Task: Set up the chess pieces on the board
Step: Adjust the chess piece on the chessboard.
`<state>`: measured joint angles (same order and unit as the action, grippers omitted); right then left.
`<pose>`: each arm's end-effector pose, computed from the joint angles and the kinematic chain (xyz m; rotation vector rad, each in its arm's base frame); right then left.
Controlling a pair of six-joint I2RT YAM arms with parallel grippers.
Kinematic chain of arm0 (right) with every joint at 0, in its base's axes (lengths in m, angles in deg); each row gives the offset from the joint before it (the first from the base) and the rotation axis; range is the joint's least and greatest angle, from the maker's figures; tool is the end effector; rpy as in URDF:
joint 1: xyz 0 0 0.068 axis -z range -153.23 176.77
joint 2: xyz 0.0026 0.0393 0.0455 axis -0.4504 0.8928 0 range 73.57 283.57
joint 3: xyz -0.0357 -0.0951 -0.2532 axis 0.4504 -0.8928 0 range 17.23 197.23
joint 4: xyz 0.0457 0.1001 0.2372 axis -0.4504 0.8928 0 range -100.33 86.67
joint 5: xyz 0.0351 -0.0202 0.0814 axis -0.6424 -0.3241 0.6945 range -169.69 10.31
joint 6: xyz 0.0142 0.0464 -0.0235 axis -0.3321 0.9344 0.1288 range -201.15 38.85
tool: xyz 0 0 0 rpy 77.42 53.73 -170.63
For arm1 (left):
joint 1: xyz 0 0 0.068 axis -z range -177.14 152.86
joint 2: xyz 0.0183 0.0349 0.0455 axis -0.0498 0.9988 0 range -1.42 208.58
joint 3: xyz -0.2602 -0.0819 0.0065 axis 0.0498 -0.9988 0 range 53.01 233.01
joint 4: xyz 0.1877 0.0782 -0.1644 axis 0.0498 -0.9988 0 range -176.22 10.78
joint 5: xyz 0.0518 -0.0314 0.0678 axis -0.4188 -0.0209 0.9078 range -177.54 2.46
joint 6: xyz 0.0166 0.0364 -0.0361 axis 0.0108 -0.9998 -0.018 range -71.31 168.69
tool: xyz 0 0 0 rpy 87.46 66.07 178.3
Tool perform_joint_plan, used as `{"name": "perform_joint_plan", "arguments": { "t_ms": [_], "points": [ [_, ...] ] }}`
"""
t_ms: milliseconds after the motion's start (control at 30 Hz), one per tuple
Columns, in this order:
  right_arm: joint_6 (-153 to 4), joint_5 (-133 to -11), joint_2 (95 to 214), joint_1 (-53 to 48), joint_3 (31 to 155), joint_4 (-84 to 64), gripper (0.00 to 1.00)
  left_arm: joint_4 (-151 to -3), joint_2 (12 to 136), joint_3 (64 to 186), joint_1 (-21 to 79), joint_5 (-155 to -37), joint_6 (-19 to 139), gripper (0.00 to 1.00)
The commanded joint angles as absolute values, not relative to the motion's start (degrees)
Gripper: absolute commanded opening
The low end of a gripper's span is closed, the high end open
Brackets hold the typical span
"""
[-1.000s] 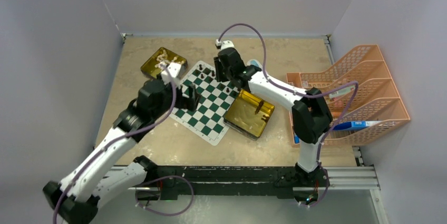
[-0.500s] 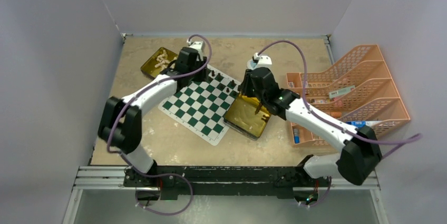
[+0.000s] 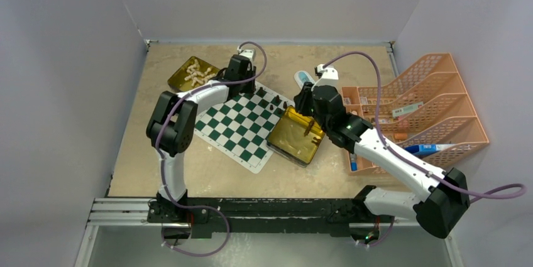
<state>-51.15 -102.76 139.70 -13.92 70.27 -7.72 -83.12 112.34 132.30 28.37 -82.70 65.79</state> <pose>0.2125 0.1643 0.3290 0.1114 1.8477 0.4974 0.4057 -0.1904 0.1981 0.1194 2.2526 -0.3077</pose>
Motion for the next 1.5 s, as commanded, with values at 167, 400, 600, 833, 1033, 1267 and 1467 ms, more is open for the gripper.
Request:
{"name": "perform_joint_plan", "arguments": {
  "t_ms": [167, 400, 600, 833, 1033, 1267, 1467],
  "points": [
    [-51.51, -105.18, 140.85, -13.48, 70.05, -9.83, 0.33, -80.1, 114.83, 133.68, 28.26, -81.89, 63.83, 0.26],
    [-51.05, -104.84, 141.29, -13.52, 70.23, -9.81, 0.33, -77.23, 115.67, 133.15, 28.26, -82.29, 62.39, 0.24],
    [-50.86, -104.66, 141.61, -13.48, 70.61, -9.56, 0.33, -77.48, 116.15, 133.16, 28.26, -82.26, 61.96, 0.21],
    [-51.15, -104.91, 142.19, -13.53, 71.2, -9.45, 0.33, -78.09, 116.04, 132.73, 28.26, -81.64, 61.6, 0.2],
    [-51.33, -104.82, 142.45, -13.49, 71.35, -9.45, 0.33, -79.02, 116.83, 133.25, 28.21, -81.73, 61.25, 0.18],
    [-51.58, -104.93, 142.61, -13.49, 71.64, -9.54, 0.33, -79.12, 117.19, 133.65, 28.26, -81.65, 60.9, 0.19],
    [-51.51, -104.95, 142.67, -13.49, 71.55, -9.62, 0.33, -81.45, 117.07, 133.7, 28.26, -81.19, 60.41, 0.16]
  ]
}}
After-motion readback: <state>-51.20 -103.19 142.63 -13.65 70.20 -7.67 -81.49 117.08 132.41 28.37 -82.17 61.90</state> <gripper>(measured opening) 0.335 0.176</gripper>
